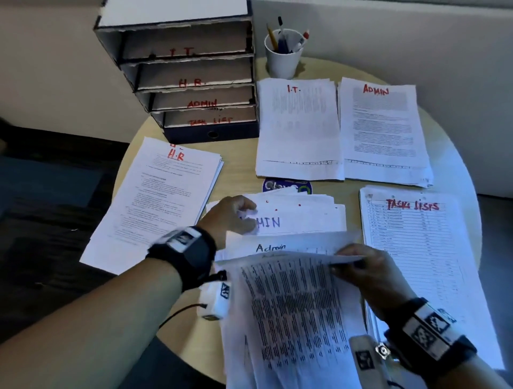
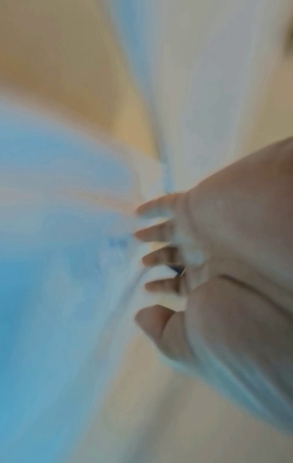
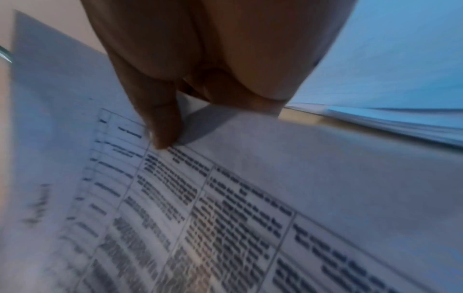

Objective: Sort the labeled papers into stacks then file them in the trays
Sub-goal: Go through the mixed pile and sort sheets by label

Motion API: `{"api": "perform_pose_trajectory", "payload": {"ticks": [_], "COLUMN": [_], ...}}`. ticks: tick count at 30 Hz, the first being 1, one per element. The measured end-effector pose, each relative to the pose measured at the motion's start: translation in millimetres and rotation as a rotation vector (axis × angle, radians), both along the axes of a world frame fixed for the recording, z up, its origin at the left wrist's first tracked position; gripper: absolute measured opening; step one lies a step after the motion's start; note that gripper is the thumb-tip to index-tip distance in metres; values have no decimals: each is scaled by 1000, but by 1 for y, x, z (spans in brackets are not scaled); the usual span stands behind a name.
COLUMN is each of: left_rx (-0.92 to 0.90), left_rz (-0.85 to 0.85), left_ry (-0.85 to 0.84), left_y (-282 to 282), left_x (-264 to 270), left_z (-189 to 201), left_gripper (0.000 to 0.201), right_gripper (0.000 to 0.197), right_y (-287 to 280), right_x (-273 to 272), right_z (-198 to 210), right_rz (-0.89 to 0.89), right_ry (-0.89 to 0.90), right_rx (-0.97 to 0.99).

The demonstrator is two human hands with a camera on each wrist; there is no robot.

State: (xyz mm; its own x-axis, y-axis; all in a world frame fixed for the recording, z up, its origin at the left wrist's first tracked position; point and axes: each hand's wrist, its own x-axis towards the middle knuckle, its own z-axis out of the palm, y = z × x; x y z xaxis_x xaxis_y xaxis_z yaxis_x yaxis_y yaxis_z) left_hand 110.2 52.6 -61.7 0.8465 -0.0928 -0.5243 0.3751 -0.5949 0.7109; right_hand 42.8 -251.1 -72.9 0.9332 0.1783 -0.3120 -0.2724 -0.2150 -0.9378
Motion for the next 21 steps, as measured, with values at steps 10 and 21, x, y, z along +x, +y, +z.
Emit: {"api": "perform_pose_trajectory", "payload": {"ticks": [10, 21], "left_rx": [475, -365], "left_rz": [-353, -82], "left_ry": [-119, 122], "left_y": [-3, -8], "left_x": [-18, -15], "left_z": [-1, 24], "left_gripper": [36, 33], "right_gripper": [55, 40], "right_y": [-13, -15], "right_x": [-32, -25], "right_z": [-9, -4], "right_rz": [-232, -15], "right_ry": [93, -136], "right_rx": [332, -92]}}
